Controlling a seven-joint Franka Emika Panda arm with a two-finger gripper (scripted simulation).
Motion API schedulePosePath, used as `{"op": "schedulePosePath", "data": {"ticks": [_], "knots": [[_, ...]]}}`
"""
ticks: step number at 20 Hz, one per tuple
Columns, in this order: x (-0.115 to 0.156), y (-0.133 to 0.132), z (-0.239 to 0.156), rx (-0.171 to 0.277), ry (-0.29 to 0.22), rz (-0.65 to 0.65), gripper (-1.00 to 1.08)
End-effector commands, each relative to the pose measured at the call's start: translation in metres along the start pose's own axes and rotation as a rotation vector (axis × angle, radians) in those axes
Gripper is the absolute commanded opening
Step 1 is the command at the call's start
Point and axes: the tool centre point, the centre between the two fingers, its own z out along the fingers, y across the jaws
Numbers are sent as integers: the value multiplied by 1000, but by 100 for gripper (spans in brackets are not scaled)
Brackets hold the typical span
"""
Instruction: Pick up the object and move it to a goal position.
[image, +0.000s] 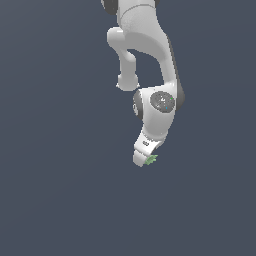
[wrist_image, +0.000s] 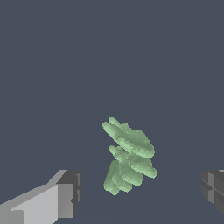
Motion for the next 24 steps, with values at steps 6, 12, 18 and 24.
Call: {"op": "schedulePosePath", "data": {"ticks": [6,12,18,24], "knots": [[0,0,7,0,1,-4,100],[0,-1,37,0,1,-8,100],[1,0,51,0,1,-9,100],[1,0,51,0,1,-9,-100]]}}
